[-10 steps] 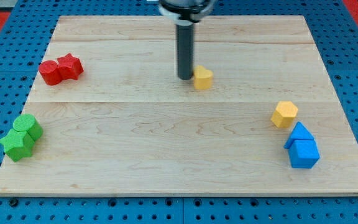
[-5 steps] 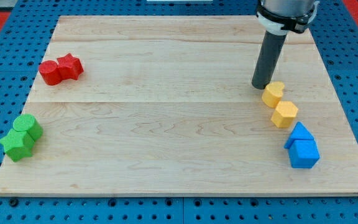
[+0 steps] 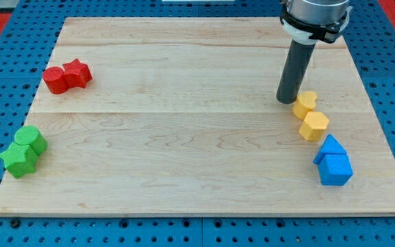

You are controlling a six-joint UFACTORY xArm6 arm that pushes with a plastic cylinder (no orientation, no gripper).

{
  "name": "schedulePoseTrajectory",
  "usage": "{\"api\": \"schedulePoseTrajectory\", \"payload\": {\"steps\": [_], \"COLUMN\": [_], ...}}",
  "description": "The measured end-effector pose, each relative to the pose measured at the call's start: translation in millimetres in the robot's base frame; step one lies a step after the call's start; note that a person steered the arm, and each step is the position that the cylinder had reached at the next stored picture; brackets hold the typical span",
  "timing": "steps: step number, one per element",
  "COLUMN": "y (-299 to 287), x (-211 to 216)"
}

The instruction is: Slide the yellow heart on top of the yellow hexagon

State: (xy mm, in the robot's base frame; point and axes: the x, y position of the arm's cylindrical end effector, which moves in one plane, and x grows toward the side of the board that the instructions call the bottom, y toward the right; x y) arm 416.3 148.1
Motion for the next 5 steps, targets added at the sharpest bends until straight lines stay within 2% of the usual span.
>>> {"api": "schedulePoseTrajectory", "payload": {"steps": [3,4,5], "y": [9,-43,-110], "x": [-6,-41,-100]}}
